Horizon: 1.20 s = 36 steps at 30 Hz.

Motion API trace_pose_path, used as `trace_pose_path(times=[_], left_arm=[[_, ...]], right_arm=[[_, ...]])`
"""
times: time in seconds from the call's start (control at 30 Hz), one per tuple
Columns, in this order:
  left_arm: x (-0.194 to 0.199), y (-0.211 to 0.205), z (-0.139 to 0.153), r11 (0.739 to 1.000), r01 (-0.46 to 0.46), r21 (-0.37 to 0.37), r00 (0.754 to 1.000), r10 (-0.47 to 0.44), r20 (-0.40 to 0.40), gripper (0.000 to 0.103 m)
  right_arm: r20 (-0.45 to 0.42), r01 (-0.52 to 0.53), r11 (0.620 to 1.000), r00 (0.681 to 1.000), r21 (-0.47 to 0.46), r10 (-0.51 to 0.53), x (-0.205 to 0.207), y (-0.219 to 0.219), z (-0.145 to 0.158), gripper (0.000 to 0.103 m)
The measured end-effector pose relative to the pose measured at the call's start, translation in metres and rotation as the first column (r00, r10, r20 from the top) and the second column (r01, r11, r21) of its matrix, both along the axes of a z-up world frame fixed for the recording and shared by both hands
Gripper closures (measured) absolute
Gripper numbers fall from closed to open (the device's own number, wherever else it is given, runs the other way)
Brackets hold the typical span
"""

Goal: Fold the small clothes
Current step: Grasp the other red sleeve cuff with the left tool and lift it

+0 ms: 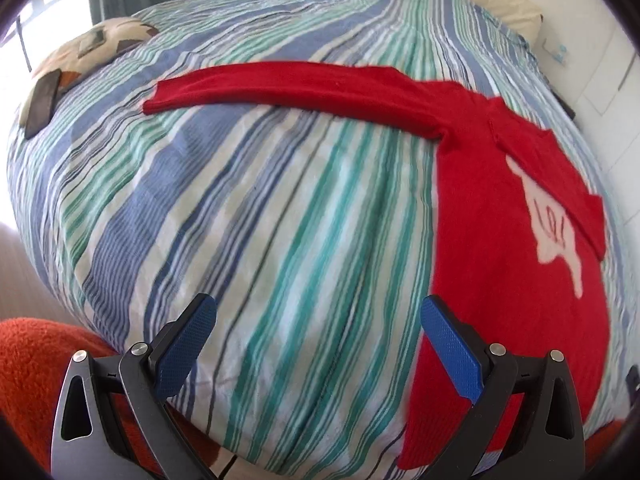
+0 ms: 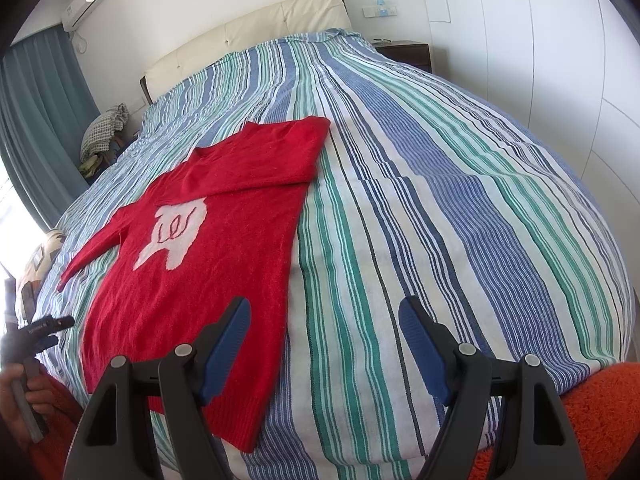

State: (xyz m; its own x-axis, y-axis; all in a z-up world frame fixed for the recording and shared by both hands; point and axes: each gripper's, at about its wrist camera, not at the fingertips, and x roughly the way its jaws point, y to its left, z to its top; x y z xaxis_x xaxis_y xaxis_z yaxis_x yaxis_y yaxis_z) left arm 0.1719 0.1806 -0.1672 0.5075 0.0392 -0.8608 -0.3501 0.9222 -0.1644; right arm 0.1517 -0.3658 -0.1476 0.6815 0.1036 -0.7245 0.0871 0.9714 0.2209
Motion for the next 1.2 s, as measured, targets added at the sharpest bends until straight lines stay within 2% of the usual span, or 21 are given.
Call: trace_pose_path(times=[0.07, 0.13, 0.2, 0.3, 0.4, 0.47, 0.53, 0.6, 0.63, 0.67, 0.73, 0.8, 0.87, 0.93, 1.0, 1.03, 1.1, 1.2], left_arm=[[0.010, 0.038, 0.010, 0.995, -0.081, -0.065, 0.996, 0.084, 0.035, 0.001], [0.022, 0.083, 0.013, 0.976, -0.185, -0.111, 0.980, 0.192, 0.051, 0.001], [0.037, 0.131, 0.009, 0.946, -0.274, -0.173, 0.957, 0.286, 0.046, 0.001], [0.065, 0.187, -0.013, 0.894, -0.348, -0.281, 0.934, 0.356, -0.025, 0.002], [0.086, 0.219, -0.033, 0.839, -0.400, -0.369, 0.913, 0.402, -0.075, 0.005], [0.094, 0.230, -0.039, 0.804, -0.433, -0.408, 0.893, 0.445, -0.071, 0.006], [0.102, 0.236, -0.040, 0.782, -0.446, -0.437, 0.879, 0.474, -0.050, 0.007], [0.113, 0.237, -0.042, 0.787, -0.445, -0.427, 0.879, 0.475, -0.040, 0.020], [0.118, 0.237, -0.042, 0.799, -0.439, -0.411, 0.884, 0.465, -0.040, 0.037], [0.123, 0.234, -0.042, 0.815, -0.431, -0.386, 0.891, 0.452, -0.041, 0.063], [0.127, 0.231, -0.037, 0.838, -0.414, -0.356, 0.902, 0.431, -0.037, 0.096], [0.126, 0.222, -0.018, 0.862, -0.403, -0.306, 0.905, 0.425, 0.004, 0.096], [0.136, 0.203, 0.013, 0.913, -0.338, -0.229, 0.930, 0.361, 0.066, 0.096], [0.156, 0.165, 0.052, 0.963, -0.224, -0.148, 0.961, 0.244, 0.134, 0.096], [0.179, 0.113, 0.093, 0.993, -0.083, -0.088, 0.974, 0.100, 0.205, 0.096], [0.192, 0.085, 0.112, 0.998, -0.013, -0.064, 0.971, 0.028, 0.237, 0.096], [0.209, 0.022, 0.146, 0.991, 0.131, -0.032, 0.949, -0.116, 0.293, 0.096], [0.230, -0.074, 0.176, 0.950, 0.313, -0.022, 0.891, -0.285, 0.353, 0.096]], right_arm=[[-0.004, -0.006, 1.000, 1.000, 0.004, 0.006, 0.001, 0.000, -0.001, 0.027], [-0.006, -0.010, 1.000, 1.000, 0.009, 0.010, 0.002, 0.000, -0.002, 0.027], [-0.006, -0.011, 1.000, 1.000, 0.013, 0.012, 0.003, -0.001, -0.002, 0.027], [-0.011, -0.012, 1.000, 1.000, 0.014, 0.012, 0.004, 0.000, -0.004, 0.027], [-0.021, -0.014, 1.000, 1.000, 0.003, 0.015, 0.005, 0.002, -0.006, 0.027], [-0.031, -0.020, 1.000, 0.999, -0.015, 0.019, 0.006, 0.005, -0.007, 0.027], [-0.041, -0.030, 0.999, 0.999, -0.033, 0.029, 0.007, 0.008, -0.009, 0.027], [-0.051, -0.044, 0.998, 0.998, -0.052, 0.041, 0.009, 0.012, -0.011, 0.027], [-0.055, -0.052, 0.997, 0.997, -0.061, 0.048, 0.010, 0.015, -0.012, 0.027], [-0.059, -0.060, 0.996, 0.997, -0.068, 0.056, 0.011, 0.017, -0.013, 0.027], [-0.066, -0.078, 0.994, 0.995, -0.076, 0.073, 0.013, 0.022, -0.015, 0.027], [-0.064, -0.096, 0.993, 0.994, -0.076, 0.091, 0.014, 0.026, -0.016, 0.027], [-0.063, -0.115, 0.991, 0.992, -0.074, 0.111, 0.014, 0.029, -0.017, 0.027], [-0.066, -0.138, 0.989, 0.989, -0.061, 0.134, 0.016, 0.031, -0.018, 0.027], [-0.063, -0.155, 0.987, 0.986, -0.041, 0.152, 0.017, 0.033, -0.019, 0.027], [-0.060, -0.159, 0.987, 0.986, -0.034, 0.157, 0.017, 0.033, -0.019, 0.027], [-0.050, -0.162, 0.987, 0.986, -0.021, 0.160, 0.016, 0.033, -0.017, 0.027], [-0.036, -0.151, 0.989, 0.988, 0.001, 0.151, 0.013, 0.029, -0.015, 0.027]])
